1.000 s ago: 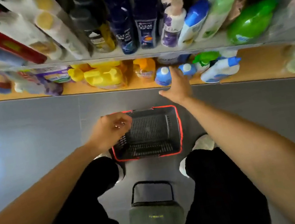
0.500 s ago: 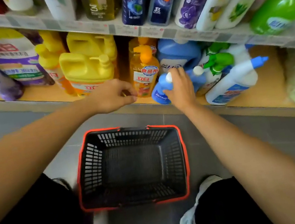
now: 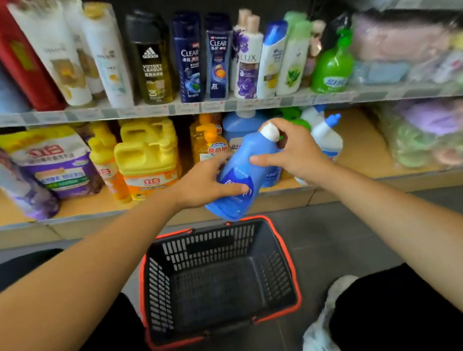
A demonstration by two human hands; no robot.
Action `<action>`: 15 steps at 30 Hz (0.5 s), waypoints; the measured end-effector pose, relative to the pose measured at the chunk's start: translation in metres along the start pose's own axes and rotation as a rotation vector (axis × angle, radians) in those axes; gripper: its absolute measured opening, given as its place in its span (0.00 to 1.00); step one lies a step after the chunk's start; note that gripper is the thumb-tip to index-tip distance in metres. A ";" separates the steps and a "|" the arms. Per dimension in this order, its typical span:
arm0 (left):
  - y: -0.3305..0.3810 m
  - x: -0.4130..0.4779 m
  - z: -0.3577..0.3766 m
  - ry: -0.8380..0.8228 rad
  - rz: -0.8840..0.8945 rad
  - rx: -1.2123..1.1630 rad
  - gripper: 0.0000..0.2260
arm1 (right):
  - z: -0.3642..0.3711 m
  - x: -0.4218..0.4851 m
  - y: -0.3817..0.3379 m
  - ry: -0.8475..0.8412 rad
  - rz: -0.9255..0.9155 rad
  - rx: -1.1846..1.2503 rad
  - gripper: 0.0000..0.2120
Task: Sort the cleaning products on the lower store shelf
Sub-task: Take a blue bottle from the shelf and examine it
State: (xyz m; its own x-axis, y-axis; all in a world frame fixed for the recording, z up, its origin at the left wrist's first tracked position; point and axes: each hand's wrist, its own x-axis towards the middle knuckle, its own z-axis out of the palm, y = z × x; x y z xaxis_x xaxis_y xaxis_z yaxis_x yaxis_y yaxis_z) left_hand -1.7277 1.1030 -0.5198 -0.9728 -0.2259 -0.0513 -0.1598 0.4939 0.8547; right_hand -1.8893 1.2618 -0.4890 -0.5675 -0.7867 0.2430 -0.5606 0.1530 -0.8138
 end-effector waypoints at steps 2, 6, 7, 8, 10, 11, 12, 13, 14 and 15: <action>0.004 -0.005 0.000 0.017 0.015 -0.072 0.25 | -0.006 -0.004 -0.003 -0.021 0.035 0.085 0.18; 0.011 -0.015 0.007 -0.010 -0.012 -0.153 0.19 | 0.001 -0.020 0.012 0.005 0.106 0.206 0.15; 0.010 -0.016 0.011 -0.011 -0.029 -0.135 0.20 | 0.007 -0.024 0.019 0.017 0.123 0.252 0.15; 0.009 -0.018 0.016 -0.011 -0.043 -0.103 0.20 | 0.013 -0.027 0.025 0.036 0.142 0.306 0.15; 0.005 -0.021 0.027 -0.012 -0.064 -0.030 0.21 | 0.022 -0.036 0.036 0.076 0.177 0.388 0.12; 0.001 -0.024 0.032 -0.007 -0.073 -0.001 0.22 | 0.025 -0.040 0.042 0.087 0.186 0.394 0.10; -0.003 -0.027 0.037 -0.008 -0.081 0.026 0.23 | 0.027 -0.045 0.049 0.088 0.190 0.387 0.10; -0.007 -0.031 0.041 -0.016 -0.086 0.051 0.24 | 0.029 -0.053 0.056 0.082 0.200 0.383 0.11; -0.010 -0.034 0.044 -0.033 -0.092 0.075 0.25 | 0.032 -0.062 0.063 0.078 0.214 0.393 0.13; -0.013 -0.037 0.046 -0.060 -0.099 0.100 0.27 | 0.035 -0.074 0.069 0.087 0.227 0.420 0.14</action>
State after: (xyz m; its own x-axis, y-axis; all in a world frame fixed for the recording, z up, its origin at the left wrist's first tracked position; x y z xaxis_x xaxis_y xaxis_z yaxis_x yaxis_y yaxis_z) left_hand -1.6972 1.1439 -0.5526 -0.9594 -0.2281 -0.1662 -0.2682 0.5535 0.7885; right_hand -1.8655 1.3095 -0.5817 -0.7060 -0.7054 0.0629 -0.1349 0.0467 -0.9898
